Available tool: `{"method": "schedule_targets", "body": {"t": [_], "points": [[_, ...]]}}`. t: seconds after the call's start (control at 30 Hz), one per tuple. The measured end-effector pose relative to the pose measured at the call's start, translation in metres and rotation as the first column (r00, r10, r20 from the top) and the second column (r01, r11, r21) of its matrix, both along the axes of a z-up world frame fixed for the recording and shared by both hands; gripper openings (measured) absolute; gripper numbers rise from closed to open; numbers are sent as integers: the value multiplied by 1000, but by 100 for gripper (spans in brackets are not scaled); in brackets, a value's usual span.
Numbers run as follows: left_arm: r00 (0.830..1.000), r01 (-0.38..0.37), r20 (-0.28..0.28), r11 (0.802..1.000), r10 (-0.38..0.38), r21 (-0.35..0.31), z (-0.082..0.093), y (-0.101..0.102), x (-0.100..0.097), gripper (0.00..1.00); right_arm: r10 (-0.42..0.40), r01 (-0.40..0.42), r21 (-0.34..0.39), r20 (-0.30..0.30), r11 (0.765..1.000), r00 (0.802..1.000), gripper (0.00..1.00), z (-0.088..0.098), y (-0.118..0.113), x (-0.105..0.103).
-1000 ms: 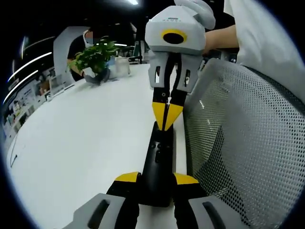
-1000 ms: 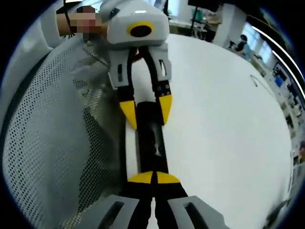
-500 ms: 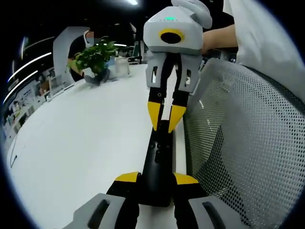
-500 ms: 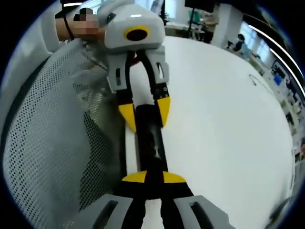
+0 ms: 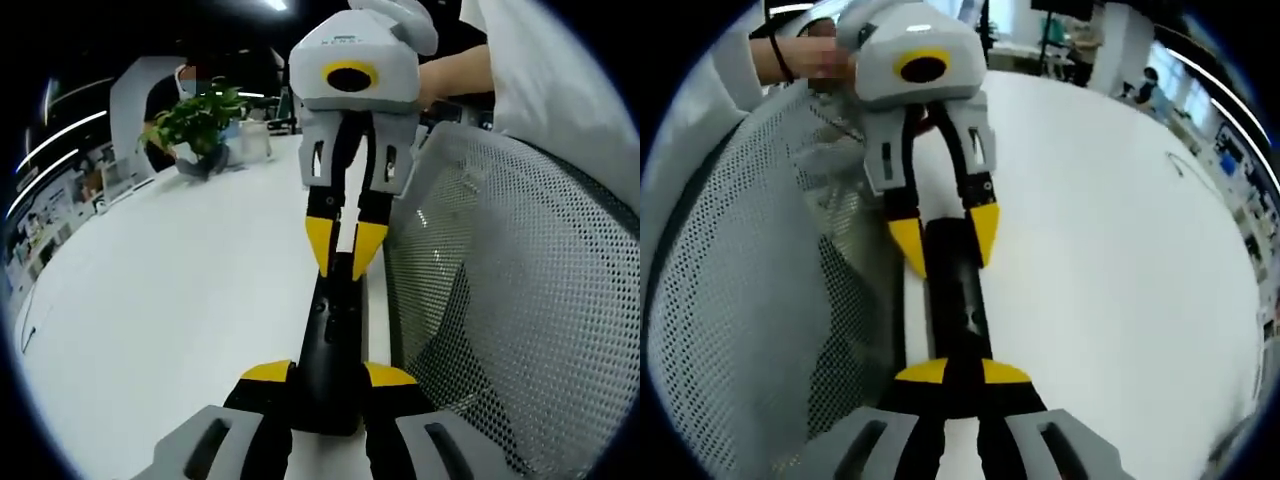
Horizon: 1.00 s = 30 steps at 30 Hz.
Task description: Press the specified remote control buttons in sequence, fully releasing each button before pressing the next.
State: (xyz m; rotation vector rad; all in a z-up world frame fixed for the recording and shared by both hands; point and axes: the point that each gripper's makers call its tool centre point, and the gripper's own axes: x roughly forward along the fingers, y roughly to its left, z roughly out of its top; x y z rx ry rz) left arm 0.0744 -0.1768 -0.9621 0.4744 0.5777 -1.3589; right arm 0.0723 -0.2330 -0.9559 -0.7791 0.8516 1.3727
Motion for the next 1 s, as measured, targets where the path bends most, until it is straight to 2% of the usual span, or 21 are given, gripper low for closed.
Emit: {"method": "schedule_targets", "body": {"t": [0.13, 0.23, 0.33, 0.53, 0.73, 1.0], "points": [[1000, -3, 0, 1000, 3, -1, 0, 0, 0, 25, 16, -17, 16, 35, 1000, 999, 7, 1, 2, -1], [1000, -1, -1, 1000, 1, -3, 0, -1, 0, 25, -8, 8, 49, 13, 999, 1000, 8, 2, 11, 0], [1000, 0, 0, 1000, 0, -3, 0, -1, 0, 25, 33, -33, 4, 19, 999, 999, 8, 0, 12, -1], [1000, 5, 0, 1000, -5, -5, 0, -1, -1, 25, 26, -26, 6, 3, 1000, 1000, 7, 0, 7, 1], [1000, 8, 1, 1000, -8, -6, -1, -2, -1, 25, 63, -63, -24, 15, 998, 998, 7, 0, 7, 0], [1000, 11, 1, 1000, -11, -6, -1, -3, -1, 25, 63, -63, -26, -11, 998, 998, 7, -2, 6, 1]]}}
